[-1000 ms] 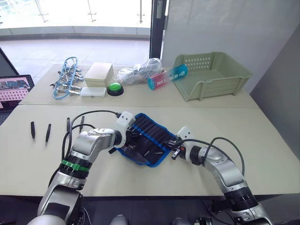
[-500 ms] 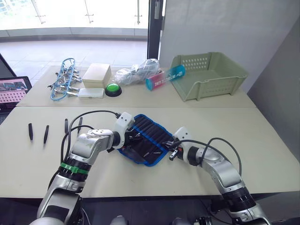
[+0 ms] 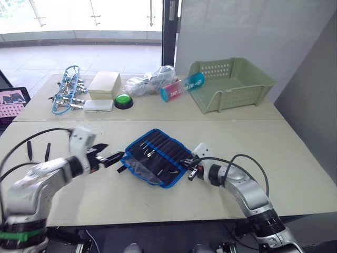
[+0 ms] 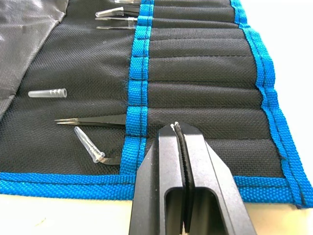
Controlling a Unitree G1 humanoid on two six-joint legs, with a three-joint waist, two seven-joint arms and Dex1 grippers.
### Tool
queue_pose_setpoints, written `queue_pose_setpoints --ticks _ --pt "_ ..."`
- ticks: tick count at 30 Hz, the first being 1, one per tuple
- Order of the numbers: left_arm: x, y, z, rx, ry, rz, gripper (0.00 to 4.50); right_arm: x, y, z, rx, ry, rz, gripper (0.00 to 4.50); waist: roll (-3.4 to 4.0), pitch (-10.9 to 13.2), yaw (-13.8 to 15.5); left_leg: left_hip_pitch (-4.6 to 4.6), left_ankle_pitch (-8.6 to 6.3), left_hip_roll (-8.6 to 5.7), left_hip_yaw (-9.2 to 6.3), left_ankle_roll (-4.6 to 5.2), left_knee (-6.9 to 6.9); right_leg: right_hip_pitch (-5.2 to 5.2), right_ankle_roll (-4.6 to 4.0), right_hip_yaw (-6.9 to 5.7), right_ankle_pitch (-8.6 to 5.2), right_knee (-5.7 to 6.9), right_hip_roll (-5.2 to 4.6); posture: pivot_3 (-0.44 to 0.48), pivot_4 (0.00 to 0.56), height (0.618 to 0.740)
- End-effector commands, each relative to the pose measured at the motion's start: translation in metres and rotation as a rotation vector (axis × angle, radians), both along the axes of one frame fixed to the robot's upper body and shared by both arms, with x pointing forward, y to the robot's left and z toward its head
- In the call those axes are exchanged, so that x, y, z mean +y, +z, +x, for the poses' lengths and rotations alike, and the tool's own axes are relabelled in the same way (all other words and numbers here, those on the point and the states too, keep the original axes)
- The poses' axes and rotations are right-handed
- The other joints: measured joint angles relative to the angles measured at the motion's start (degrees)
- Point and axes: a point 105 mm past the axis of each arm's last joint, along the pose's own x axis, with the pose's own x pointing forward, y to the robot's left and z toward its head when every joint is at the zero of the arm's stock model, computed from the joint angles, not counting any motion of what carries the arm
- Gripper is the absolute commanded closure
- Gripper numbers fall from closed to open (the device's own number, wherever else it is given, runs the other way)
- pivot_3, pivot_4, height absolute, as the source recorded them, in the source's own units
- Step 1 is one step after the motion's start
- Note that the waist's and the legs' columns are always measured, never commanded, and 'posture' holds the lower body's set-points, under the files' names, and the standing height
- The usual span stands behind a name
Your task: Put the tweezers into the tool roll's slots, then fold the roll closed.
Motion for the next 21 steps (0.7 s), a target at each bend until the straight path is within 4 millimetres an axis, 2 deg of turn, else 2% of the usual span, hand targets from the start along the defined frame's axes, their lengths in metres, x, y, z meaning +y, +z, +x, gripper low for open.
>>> queue_pose_setpoints --ticks 1,2,8,11,14,17,21 --pt "0.039 0.021 -0.025 -0.125 0.145 -0.009 0.02 -0.015 -0.030 -0.004 0.094 -0.050 -0.070 4.50 -0.01 0.0 0.0 0.00 -0.08 0.00 0.00 0.13 0.00 0.00 0.00 0.00 0.00 -0.05 0.00 0.000 0.150 0.716" --pt "0.054 0.017 -0.039 -0.127 0.208 -0.013 0.02 -0.015 -0.030 -0.004 0.093 -0.050 -0.072 4.50 -0.01 0.0 0.1 0.00 -0.13 0.00 0.00 0.22 0.00 0.01 0.00 0.00 0.00 -0.09 0.00 0.000 0.150 0.716" --pt "0.107 -0.002 -0.099 -0.138 0.486 -0.013 0.02 -0.018 -0.029 -0.006 0.084 -0.054 -0.063 4.50 -0.08 -0.1 0.3 0.00 -0.24 0.00 0.00 0.39 0.00 0.05 0.00 -0.01 0.00 -0.20 0.00 0.000 0.150 0.716" --pt "0.126 -0.007 -0.121 -0.143 0.594 0.001 0.02 -0.021 -0.030 -0.007 0.085 -0.055 -0.067 4.50 -0.18 -0.1 0.5 0.00 -0.26 0.00 -0.01 0.41 -0.02 0.04 -0.01 -0.02 0.00 -0.23 0.00 0.000 0.150 0.716" --pt "0.136 -0.012 -0.133 -0.133 0.647 0.032 0.02 -0.023 -0.031 -0.007 0.087 -0.058 -0.070 4.50 -0.16 -0.1 0.8 0.00 -0.27 0.00 -0.01 0.42 -0.02 0.06 -0.01 -0.03 0.00 -0.27 0.00 0.000 0.150 0.716" --pt "0.146 -0.021 -0.156 -0.114 0.711 0.021 0.02 -0.024 -0.029 -0.005 0.081 -0.060 -0.069 4.50 -0.24 -0.2 0.7 0.01 -0.29 0.00 0.00 0.44 -0.02 0.07 -0.01 -0.03 0.00 -0.30 0.00 0.000 0.150 0.716" --pt "0.150 -0.025 -0.164 -0.111 0.744 0.015 0.02 -0.024 -0.031 -0.005 0.082 -0.063 -0.069 4.50 -0.25 -0.2 0.6 0.01 -0.31 0.01 -0.01 0.44 -0.04 0.05 -0.03 -0.04 -0.01 -0.30 0.00 0.000 0.150 0.716"
